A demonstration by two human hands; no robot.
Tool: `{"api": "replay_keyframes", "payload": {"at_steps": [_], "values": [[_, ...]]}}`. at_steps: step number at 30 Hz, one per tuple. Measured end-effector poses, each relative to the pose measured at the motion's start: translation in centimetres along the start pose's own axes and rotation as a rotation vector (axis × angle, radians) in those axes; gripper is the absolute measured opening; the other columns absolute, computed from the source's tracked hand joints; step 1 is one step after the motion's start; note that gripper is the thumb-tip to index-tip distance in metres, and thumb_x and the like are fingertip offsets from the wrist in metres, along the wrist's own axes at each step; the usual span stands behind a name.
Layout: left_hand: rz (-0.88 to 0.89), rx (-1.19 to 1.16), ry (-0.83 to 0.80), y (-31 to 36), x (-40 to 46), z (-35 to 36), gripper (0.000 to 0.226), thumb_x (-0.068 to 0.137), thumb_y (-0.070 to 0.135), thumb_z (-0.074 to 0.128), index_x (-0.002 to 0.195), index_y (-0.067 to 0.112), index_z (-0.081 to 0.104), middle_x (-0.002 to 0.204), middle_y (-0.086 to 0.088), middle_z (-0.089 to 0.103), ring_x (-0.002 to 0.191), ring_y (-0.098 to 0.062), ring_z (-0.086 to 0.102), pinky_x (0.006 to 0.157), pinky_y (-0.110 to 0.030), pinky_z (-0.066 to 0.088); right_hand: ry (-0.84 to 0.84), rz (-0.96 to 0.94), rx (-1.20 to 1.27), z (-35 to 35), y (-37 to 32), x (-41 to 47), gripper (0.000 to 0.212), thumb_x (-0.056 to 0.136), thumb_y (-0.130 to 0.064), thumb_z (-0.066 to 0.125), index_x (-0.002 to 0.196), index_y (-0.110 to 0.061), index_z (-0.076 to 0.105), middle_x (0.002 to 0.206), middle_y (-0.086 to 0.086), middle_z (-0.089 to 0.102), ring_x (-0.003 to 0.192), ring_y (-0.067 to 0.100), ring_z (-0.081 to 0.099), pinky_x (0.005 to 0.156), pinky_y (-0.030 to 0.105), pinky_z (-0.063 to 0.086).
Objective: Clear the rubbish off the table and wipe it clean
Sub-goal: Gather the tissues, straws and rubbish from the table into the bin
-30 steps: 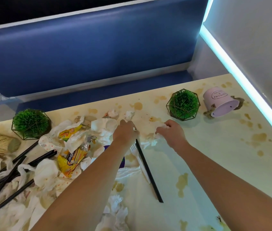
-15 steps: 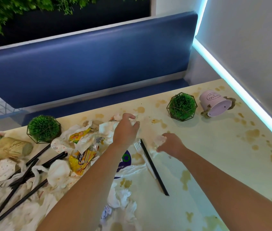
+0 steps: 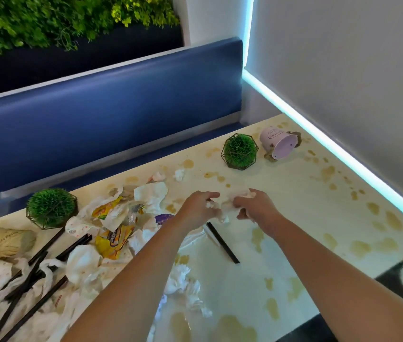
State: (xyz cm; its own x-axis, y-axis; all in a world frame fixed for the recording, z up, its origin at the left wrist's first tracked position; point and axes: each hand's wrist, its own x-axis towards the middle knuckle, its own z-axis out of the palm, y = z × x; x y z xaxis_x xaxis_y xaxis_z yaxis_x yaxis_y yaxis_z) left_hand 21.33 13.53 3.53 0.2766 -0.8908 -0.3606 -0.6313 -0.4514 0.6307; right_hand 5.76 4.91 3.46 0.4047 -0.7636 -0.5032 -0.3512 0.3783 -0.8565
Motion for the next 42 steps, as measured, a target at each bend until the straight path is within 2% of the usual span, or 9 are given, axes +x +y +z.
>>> {"api": "replay_keyframes", "payload": {"at_steps": [2, 7, 13, 17, 22, 28, 33, 38, 42], "values": [[0.045, 0.031, -0.047, 0.7, -0.2, 0.8, 0.059, 0.083, 0.037, 0.075, 0.137, 0.028, 0.053, 0.122, -0.005, 0.055, 0.118, -0.021, 0.051, 0.082, -0.023, 0.037, 0.013, 0.001, 0.090, -0.8, 0.4, -1.2, 0.012, 0.077, 0.004, 0.063, 0.073, -0.007, 0.061, 0.060, 0.006, 0.058, 0.049, 0.019, 0.049, 0.060, 0.032, 0.052], [0.127, 0.011, -0.039, 3.9, -1.1, 3.1, 0.024, 0.084, 0.043, 0.071, 0.100, 0.025, 0.068, 0.096, 0.002, 0.055, 0.090, -0.017, 0.052, 0.062, -0.022, 0.035, 0.065, -0.030, 0.234, -3.7, 1.7, -4.2, 0.014, 0.078, 0.003, 0.059, 0.072, -0.009, 0.058, 0.056, 0.002, 0.048, 0.050, 0.017, 0.040, 0.051, 0.026, 0.036], [0.111, -0.238, -0.038, 9.3, -1.9, 6.0, 0.016, 0.089, 0.038, 0.067, 0.100, 0.027, 0.067, 0.089, 0.009, 0.065, 0.067, -0.009, 0.058, 0.041, -0.017, 0.037, 0.222, -0.036, 0.207, -8.6, 4.7, -6.7, 0.010, 0.080, -0.015, 0.070, 0.075, -0.011, 0.062, 0.054, 0.004, 0.042, 0.045, 0.017, 0.035, 0.050, 0.030, 0.028], [0.157, -0.238, -0.078, 13.3, -2.0, 8.6, 0.020, 0.086, 0.037, 0.070, 0.095, 0.022, 0.060, 0.088, 0.010, 0.059, 0.073, -0.008, 0.054, 0.052, -0.023, 0.039, 0.247, -0.016, 0.240, -12.4, 5.9, -8.8, 0.041, 0.073, -0.043, 0.082, 0.080, -0.006, 0.067, 0.056, 0.004, 0.041, 0.045, 0.016, 0.035, 0.050, 0.030, 0.029], [0.208, -0.193, -0.227, 18.9, -1.4, 12.6, 0.018, 0.086, 0.038, 0.071, 0.095, 0.022, 0.069, 0.063, 0.001, 0.059, 0.039, -0.004, 0.043, 0.039, -0.018, 0.030, 0.358, -0.029, 0.251, -18.4, 7.5, -11.1, 0.046, 0.076, -0.041, 0.080, 0.093, 0.000, 0.066, 0.063, 0.011, 0.046, 0.046, 0.015, 0.038, 0.048, 0.029, 0.030], [0.283, -0.073, -0.327, 25.5, -0.8, 19.2, 0.019, 0.095, 0.042, 0.057, 0.110, 0.031, 0.059, 0.111, 0.007, 0.056, 0.072, -0.015, 0.056, 0.042, -0.021, 0.039, 0.522, 0.008, 0.306, -25.8, 10.5, -13.0, 0.023, 0.086, -0.026, 0.067, 0.094, -0.005, 0.063, 0.069, 0.008, 0.052, 0.055, 0.014, 0.045, 0.056, 0.031, 0.037], [0.272, -0.070, -0.359, 29.6, -0.6, 24.5, 0.024, 0.098, 0.047, 0.047, 0.108, 0.026, 0.046, 0.089, 0.004, 0.053, 0.060, -0.013, 0.049, 0.041, -0.020, 0.037, 0.657, 0.064, 0.229, -30.8, 13.7, -13.6, 0.044, 0.094, -0.029, 0.058, 0.132, -0.008, 0.052, 0.101, 0.008, 0.066, 0.062, 0.011, 0.051, 0.053, 0.021, 0.040], [0.119, -0.325, -0.455, 32.3, -0.3, 29.3, 0.034, 0.075, 0.017, 0.063, 0.099, 0.017, 0.039, 0.112, -0.014, 0.045, 0.086, -0.020, 0.049, 0.060, -0.024, 0.042, 0.768, 0.130, 0.279, -35.2, 16.6, -14.4, 0.051, 0.097, -0.034, 0.053, 0.141, -0.010, 0.040, 0.083, 0.006, 0.060, 0.058, 0.014, 0.045, 0.049, 0.025, 0.039], [0.097, -0.219, -0.478, 33.8, -0.4, 33.2, 0.041, 0.082, -0.004, 0.059, 0.111, 0.012, 0.036, 0.113, -0.007, 0.034, 0.081, -0.011, 0.044, 0.047, -0.010, 0.041, 0.781, 0.199, 0.387, -37.9, 18.4, -15.2, 0.060, 0.094, -0.040, 0.051, 0.143, -0.010, 0.035, 0.087, 0.005, 0.060, 0.074, 0.019, 0.057, 0.064, 0.035, 0.050]]}}
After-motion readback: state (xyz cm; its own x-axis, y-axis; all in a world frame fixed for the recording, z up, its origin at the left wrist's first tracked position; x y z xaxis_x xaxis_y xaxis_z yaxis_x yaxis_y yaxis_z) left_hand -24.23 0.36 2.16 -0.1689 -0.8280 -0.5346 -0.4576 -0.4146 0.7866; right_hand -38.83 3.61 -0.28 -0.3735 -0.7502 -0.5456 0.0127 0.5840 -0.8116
